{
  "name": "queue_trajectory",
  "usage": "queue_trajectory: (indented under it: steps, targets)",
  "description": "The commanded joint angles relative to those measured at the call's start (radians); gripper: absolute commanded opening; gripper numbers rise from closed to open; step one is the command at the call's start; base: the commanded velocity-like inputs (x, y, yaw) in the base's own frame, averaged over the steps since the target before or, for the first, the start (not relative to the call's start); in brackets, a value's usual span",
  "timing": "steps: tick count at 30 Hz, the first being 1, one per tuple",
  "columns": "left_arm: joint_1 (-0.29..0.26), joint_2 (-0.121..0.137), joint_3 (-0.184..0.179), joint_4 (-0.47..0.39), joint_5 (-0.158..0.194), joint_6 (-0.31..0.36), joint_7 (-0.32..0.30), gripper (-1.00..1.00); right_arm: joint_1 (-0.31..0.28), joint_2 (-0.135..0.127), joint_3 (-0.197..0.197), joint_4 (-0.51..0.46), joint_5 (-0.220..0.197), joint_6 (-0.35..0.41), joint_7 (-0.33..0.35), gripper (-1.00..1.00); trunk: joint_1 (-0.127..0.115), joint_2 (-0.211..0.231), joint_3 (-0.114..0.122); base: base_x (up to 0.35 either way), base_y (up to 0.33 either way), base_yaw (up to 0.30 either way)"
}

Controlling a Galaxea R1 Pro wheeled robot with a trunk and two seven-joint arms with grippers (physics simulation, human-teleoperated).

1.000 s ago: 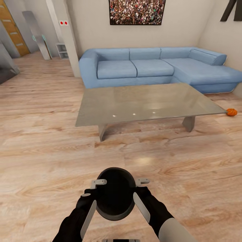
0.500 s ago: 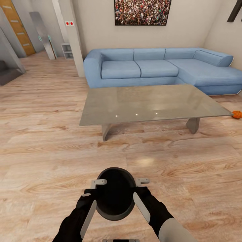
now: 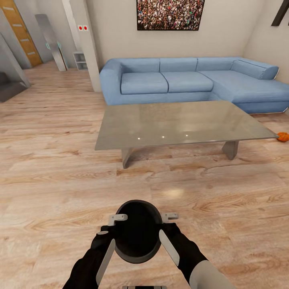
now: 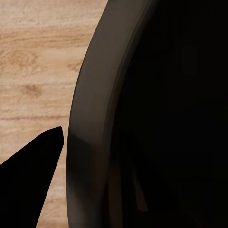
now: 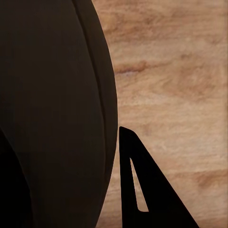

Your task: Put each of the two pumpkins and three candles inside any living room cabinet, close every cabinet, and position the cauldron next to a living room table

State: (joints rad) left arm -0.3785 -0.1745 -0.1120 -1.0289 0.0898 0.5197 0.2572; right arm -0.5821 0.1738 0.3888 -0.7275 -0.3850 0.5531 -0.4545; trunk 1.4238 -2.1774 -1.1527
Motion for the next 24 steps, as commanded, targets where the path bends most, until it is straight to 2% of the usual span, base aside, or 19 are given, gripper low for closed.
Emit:
queue_trajectory:
  steps: [1,6,24]
  targets:
    - [0.0,0.0,-0.004,0.001,0.041,0.0,0.011,-1.0,-0.001,0.001,0.081,-0.01,-0.026,-0.01,-0.004,-1.0,0.0,0.0,-0.001,0.0,0.0,0.0]
    - [0.0,0.0,-0.003,0.001,0.041,0.002,0.011,-1.0,-0.001,0.001,0.081,-0.01,-0.026,-0.01,-0.005,-1.0,0.0,0.0,-0.001,0.112,0.0,0.0]
    - [0.0,0.0,-0.003,0.001,0.041,0.002,0.011,-1.0,-0.001,0.001,0.081,-0.01,-0.026,-0.011,-0.005,-1.0,0.0,0.0,-0.001,0.207,0.0,0.0]
